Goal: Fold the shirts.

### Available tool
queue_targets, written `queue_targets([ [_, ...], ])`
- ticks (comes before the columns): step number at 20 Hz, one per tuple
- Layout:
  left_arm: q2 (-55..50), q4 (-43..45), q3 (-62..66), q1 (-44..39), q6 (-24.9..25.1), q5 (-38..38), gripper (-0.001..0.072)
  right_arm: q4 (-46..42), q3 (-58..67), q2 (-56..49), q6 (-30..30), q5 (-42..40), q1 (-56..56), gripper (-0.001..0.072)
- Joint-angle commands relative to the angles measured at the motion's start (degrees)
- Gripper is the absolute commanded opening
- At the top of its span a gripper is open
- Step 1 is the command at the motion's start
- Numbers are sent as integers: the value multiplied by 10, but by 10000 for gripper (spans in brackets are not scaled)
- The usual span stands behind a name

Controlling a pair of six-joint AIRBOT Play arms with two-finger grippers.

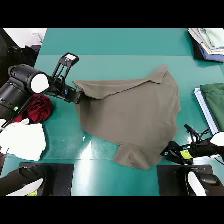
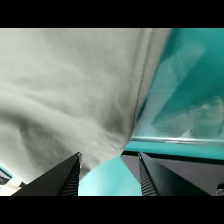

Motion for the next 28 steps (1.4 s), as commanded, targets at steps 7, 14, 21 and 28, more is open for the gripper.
queue_targets([
  [7,0,0,1,0,0,0,28,7,-2,-106,-23,-71,47,202],
  [14,1,17,48,1,-14,0,26,-3,158,-32,5,-81,120,20],
  [21,1,-3,304,173,-43,6,27,-11,523,-124,-61,-91,-26,20],
  [28,45,-73,522,242,-76,111,28,-9,945,-231,-94,-130,-76,20],
])
